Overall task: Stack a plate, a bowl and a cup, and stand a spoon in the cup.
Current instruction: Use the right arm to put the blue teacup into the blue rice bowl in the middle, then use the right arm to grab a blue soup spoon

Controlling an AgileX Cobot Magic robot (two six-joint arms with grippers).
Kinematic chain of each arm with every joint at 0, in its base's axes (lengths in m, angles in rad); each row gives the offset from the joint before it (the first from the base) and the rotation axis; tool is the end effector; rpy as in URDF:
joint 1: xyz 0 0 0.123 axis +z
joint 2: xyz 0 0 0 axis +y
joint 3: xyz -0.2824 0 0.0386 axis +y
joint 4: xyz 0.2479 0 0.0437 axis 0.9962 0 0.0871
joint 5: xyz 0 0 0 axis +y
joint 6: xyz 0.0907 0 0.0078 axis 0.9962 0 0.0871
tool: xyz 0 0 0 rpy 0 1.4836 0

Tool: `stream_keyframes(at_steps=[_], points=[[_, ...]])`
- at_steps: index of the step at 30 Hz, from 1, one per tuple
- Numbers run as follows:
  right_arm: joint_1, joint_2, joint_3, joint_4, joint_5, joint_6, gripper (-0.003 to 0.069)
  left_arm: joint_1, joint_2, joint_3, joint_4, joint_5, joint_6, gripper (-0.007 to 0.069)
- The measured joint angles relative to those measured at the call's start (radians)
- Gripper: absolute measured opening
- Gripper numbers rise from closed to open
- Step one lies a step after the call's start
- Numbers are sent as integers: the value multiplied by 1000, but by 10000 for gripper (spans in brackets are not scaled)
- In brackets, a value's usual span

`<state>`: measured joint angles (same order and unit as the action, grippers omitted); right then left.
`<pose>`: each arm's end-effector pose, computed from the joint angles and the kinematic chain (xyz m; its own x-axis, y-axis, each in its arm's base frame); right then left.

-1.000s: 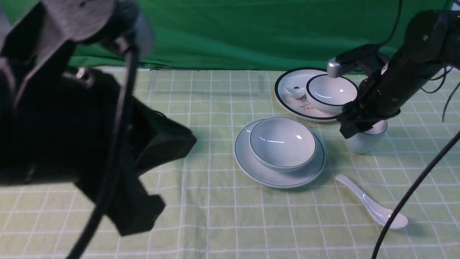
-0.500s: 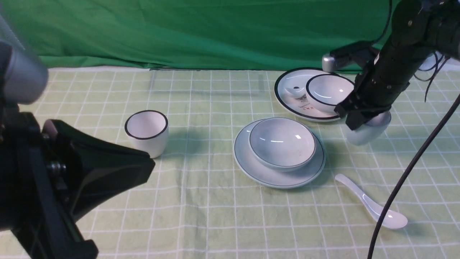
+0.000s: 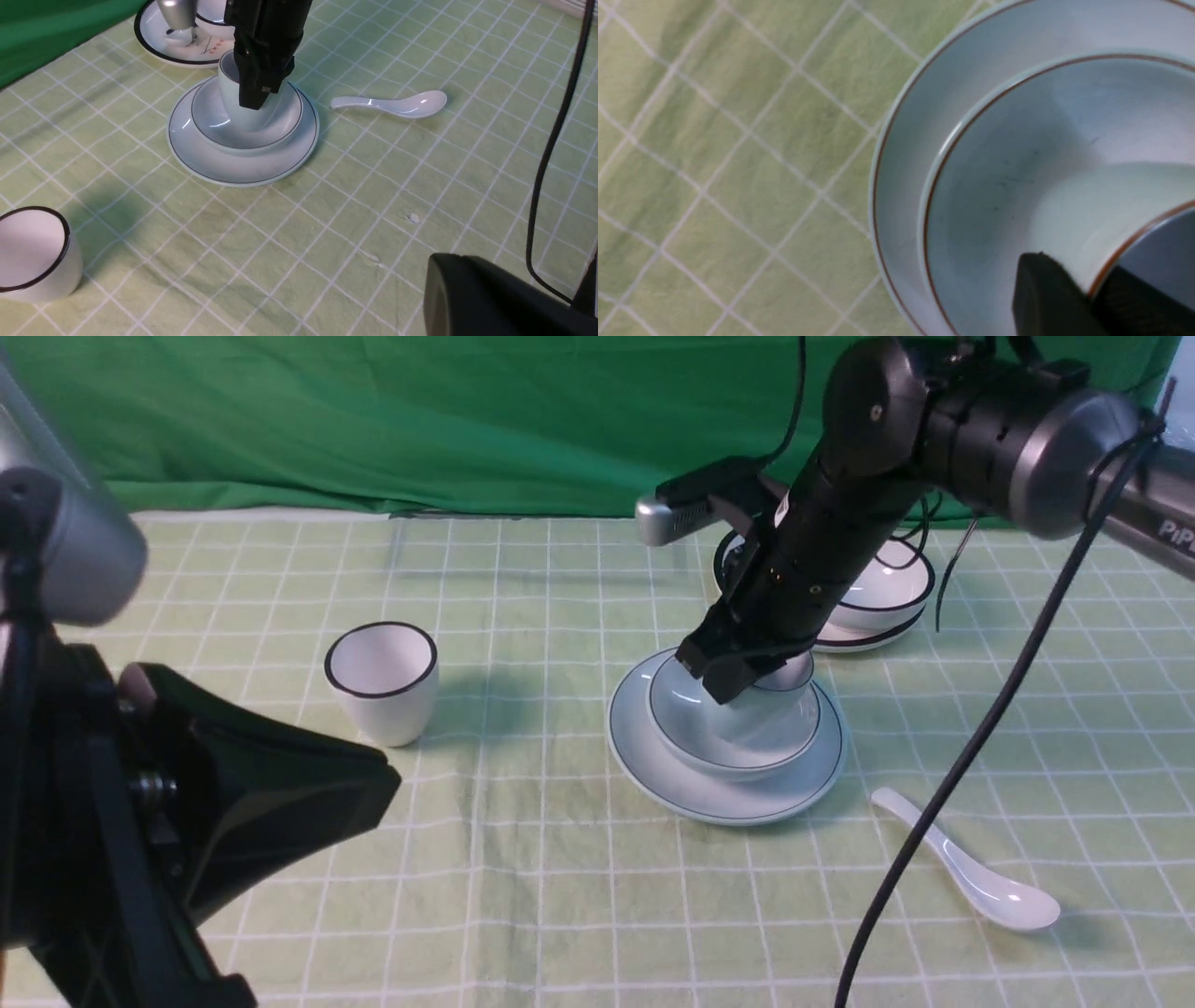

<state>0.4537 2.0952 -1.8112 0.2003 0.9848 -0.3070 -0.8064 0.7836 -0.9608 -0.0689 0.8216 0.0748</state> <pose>0.4066 0.2151 0.2378 -0.7176 -0.5627 -0.4103 -0.6414 0.7636 0.0746 0.0940 -0.1047 0.3883 -0.3443 0.3992 -0.8498 0.7604 0.6495 -0.0030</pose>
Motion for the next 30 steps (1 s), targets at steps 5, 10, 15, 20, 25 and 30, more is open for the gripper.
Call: stream_keyframes(at_steps=[5, 10, 15, 20, 25, 30], points=[[-1, 9, -6, -4, -12, 3, 89, 0, 0, 0, -1, 2, 0, 1], [0, 11, -9, -15, -17, 3, 106, 0, 0, 0, -1, 2, 0, 1], [0, 11, -10, -16, -15, 3, 303, 0, 0, 0, -1, 2, 0, 1], [0, 2, -70, -16, 32, 15, 501, 0, 0, 0, -1, 2, 0, 1], [-1, -71, -196, -44, 179, 52, 465, 0, 0, 0, -1, -2, 0, 1], [-22, -238, -92, -130, 179, 58, 330, 0, 0, 0, -1, -31, 3, 1]])
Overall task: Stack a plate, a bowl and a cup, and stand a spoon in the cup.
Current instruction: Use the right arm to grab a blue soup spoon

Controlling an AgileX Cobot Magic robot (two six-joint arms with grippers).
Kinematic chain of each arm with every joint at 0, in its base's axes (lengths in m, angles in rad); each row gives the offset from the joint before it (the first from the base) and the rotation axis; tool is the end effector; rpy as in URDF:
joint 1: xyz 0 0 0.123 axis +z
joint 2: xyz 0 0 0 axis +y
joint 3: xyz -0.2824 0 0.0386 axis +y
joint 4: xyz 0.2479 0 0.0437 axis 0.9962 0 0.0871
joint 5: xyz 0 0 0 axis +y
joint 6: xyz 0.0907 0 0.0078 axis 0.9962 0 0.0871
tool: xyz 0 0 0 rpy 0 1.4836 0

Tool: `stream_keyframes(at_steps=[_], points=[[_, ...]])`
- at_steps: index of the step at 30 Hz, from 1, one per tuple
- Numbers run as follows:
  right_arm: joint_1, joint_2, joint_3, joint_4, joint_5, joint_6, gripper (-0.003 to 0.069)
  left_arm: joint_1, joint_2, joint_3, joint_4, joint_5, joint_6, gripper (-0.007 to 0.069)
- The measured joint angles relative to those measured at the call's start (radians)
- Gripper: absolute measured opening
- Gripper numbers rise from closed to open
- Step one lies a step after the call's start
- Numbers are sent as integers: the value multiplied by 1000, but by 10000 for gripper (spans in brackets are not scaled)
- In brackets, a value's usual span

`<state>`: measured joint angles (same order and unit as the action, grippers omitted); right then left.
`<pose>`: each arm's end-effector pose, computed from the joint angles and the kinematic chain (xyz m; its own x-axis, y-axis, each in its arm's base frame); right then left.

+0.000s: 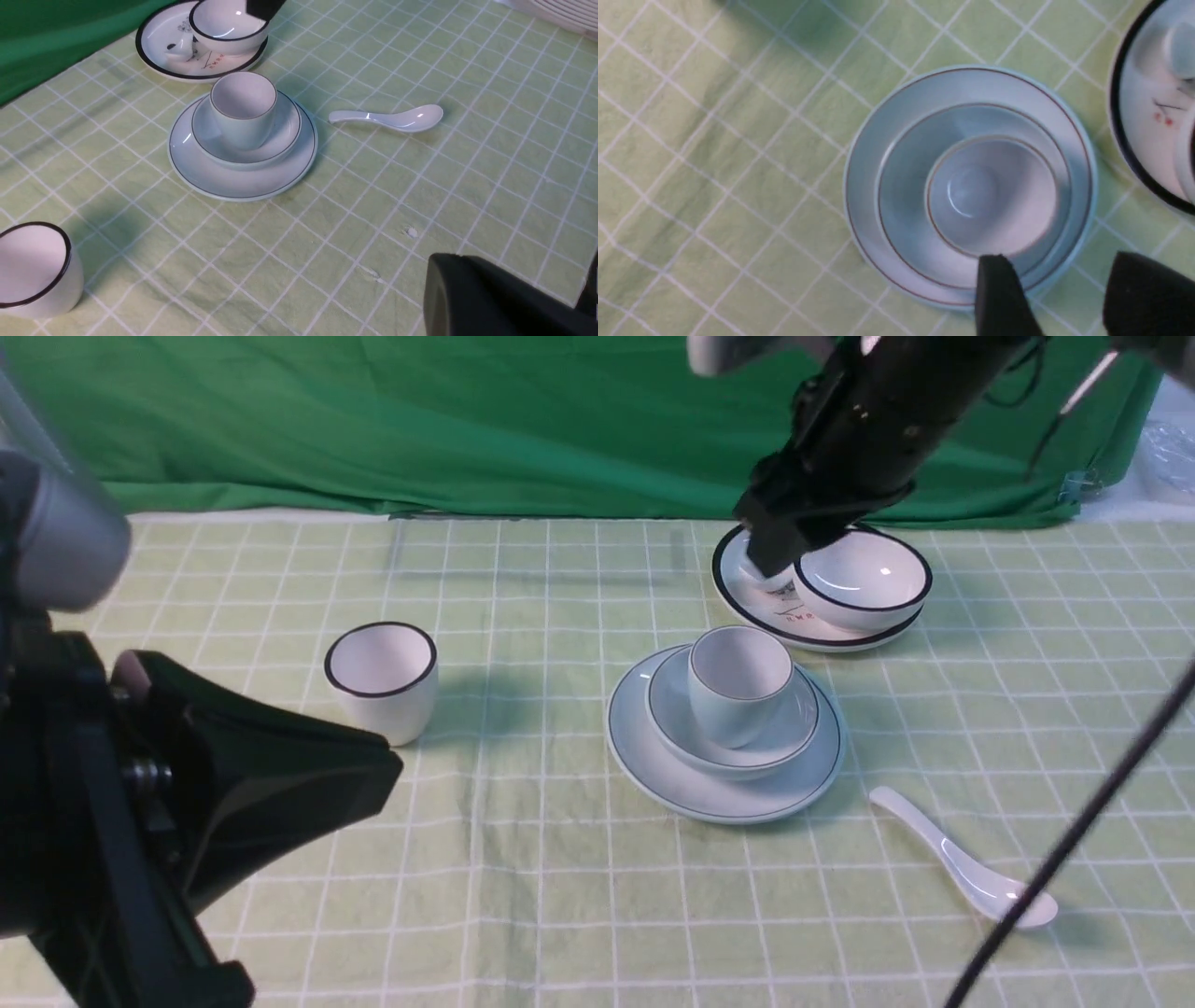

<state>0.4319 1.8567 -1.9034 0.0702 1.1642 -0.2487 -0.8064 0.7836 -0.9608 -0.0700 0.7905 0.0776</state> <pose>0.3690 0.1765 0.3604 -0.6613 -0.5455 -0.5149 -0.6075 0.7921 -0.0590 0.0951 -0.1057 0.3907 -0.3254 0.3802 -0.8657 0.7602 0.6497 -0.0004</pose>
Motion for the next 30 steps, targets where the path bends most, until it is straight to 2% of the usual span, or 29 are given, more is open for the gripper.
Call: stream_keyframes(at_steps=[2, 3, 6, 8, 10, 16, 23, 27, 30], points=[[-34, -71, 132, -29, 0, -3, 324, 0, 0, 0, 0, -1, 0, 1], [-38, -71, 132, -31, 0, -3, 325, 0, 0, 0, 0, -1, 0, 1], [-133, -122, 405, -43, -19, -3, 388, 0, 0, 0, 0, -2, 6, 2], [-162, -116, 486, -46, -52, -3, 412, 0, 0, 0, 0, -2, 8, 2], [-197, -88, 606, -46, -189, -6, 463, 0, 0, 0, 0, -2, 8, 2], [-201, 4, 652, -32, -354, -44, 482, 0, 0, 0, 1, -21, 10, 2], [-201, 90, 651, -10, -417, -58, 482, 0, 0, 0, 1, -38, 12, 2], [-202, 96, 649, -10, -422, -59, 440, 0, 0, 0, 1, -38, 12, 2], [-206, 102, 642, -18, -425, -59, 300, 0, 0, 0, 1, -38, 15, 2]])
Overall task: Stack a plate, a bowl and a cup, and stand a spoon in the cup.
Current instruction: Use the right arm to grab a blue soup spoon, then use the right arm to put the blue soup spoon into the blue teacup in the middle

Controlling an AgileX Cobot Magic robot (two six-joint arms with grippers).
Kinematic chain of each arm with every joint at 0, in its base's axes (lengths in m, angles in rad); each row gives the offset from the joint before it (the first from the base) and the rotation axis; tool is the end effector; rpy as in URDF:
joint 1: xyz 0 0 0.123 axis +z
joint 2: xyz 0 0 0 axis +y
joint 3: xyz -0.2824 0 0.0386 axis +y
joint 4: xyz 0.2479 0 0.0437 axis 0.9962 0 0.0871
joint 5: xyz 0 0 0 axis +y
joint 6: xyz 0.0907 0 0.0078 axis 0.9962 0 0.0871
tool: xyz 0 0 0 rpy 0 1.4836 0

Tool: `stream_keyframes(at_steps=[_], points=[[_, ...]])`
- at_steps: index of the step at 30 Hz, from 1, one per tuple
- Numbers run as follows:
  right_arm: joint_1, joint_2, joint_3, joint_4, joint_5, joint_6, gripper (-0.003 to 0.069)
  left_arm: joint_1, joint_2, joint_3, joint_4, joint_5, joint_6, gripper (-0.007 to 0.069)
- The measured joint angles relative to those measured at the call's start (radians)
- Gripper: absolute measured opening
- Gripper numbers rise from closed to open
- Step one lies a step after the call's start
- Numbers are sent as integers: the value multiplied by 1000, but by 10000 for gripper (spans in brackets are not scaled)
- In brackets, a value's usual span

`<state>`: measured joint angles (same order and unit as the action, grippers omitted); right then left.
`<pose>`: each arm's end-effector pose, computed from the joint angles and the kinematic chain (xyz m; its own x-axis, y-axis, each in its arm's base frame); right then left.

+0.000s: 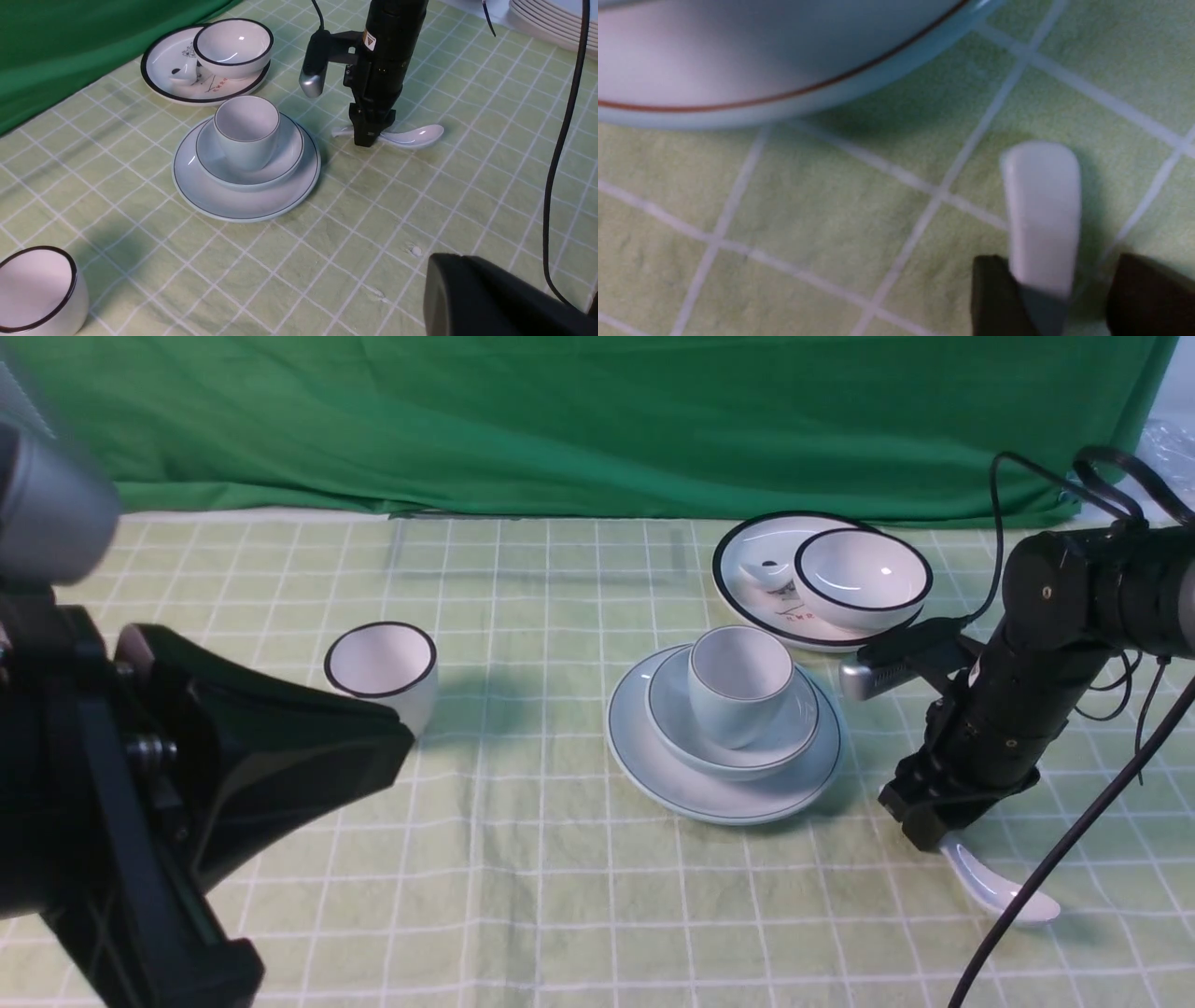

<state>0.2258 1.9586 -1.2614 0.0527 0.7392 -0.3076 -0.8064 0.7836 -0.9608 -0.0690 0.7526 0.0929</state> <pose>0.3702 0.0884 0.1554 -0.8551 -0.4686 -0.2217 -0.4754 0.8794 -0.0251 0.0964 -0.1068 0.3937 -0.2917 0.3656 -0.8839 0.7629 0.6463 0.0155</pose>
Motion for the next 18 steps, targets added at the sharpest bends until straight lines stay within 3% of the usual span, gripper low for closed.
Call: stream_keyframes(at_steps=[2, 3, 12, 14, 17, 18], points=[[-5, 0, -1, 7, -1, -4, 170, 0, 0, 0, 0, 0, 0, 2], [-5, 0, -1, 14, 3, -5, 155, 0, 0, 0, 0, 0, 1, 2], [11, -221, 15, 72, 11, 55, 162, 0, 0, 0, 5, 0, 14, 2], [27, -284, 31, 99, -79, 69, 162, 0, 0, 0, 6, 0, 15, 2], [88, -406, 119, 200, -381, 55, 162, 0, 0, 0, 8, -1, 16, 2], [138, -439, 180, 242, -598, 45, 162, 0, 0, 0, 8, -4, 16, 2]])
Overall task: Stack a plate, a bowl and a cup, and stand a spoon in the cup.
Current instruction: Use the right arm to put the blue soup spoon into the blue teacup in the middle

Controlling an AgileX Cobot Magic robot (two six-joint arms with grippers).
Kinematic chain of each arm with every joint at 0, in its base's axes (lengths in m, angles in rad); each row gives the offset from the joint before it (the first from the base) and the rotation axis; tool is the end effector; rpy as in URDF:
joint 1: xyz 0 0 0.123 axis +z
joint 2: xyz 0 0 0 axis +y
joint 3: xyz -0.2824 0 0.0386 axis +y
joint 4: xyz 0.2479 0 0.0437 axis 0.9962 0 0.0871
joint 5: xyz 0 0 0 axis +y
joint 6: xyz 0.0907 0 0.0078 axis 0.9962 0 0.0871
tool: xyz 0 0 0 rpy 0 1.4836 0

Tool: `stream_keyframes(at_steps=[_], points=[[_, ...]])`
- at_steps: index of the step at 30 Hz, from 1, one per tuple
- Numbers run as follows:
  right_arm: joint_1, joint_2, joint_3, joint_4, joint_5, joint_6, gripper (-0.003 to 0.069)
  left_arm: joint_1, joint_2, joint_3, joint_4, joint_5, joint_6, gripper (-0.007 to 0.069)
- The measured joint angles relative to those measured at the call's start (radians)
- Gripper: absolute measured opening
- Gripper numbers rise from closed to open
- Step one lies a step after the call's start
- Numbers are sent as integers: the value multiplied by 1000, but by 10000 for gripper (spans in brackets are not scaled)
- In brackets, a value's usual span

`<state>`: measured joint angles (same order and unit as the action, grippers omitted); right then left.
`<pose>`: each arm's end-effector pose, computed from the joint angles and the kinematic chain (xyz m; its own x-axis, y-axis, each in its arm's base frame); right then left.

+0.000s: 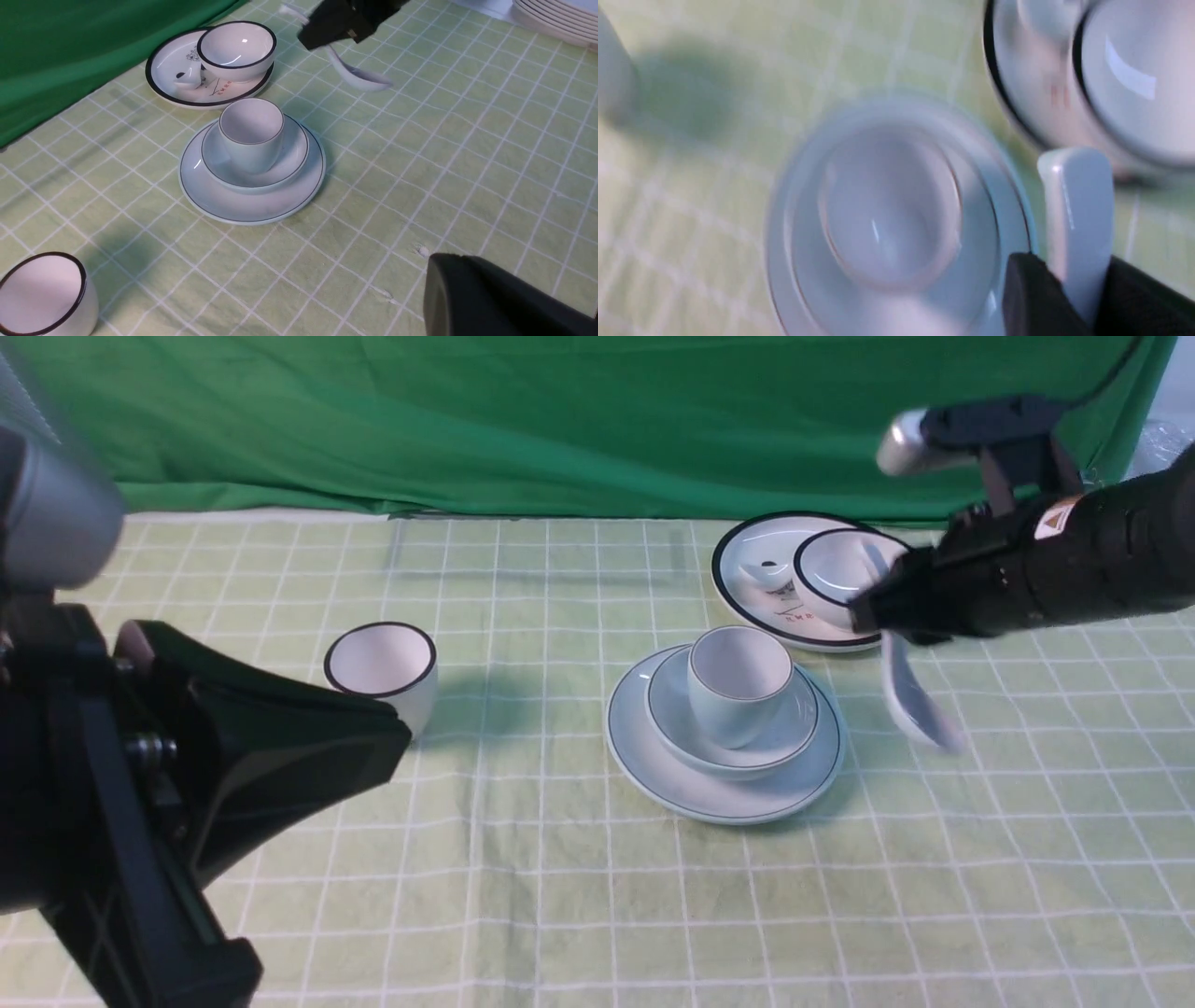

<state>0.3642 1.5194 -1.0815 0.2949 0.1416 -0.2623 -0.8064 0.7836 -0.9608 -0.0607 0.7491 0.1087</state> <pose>0.3233 0.1273 0.2989 -0.4481 -0.1389 -0.8831 -0.3766 0.9253 0.0455 0.0969 -0.1065 0.3940 -0.2733 0.3777 -0.8846 0.7656 0.6422 0.0376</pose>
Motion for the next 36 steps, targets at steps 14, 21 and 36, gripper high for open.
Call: stream_keyframes(at_steps=[14, 21, 36], points=[[178, 314, 98, -61, -952, 94, 162, 0, 0, 0, 2, -3, 0, 2], [172, 406, 81, -83, -971, 143, 162, 0, 0, 0, 5, -7, 2, 2], [172, 363, 157, -88, -986, 146, 435, 0, 0, 0, 5, -10, 5, 2]])
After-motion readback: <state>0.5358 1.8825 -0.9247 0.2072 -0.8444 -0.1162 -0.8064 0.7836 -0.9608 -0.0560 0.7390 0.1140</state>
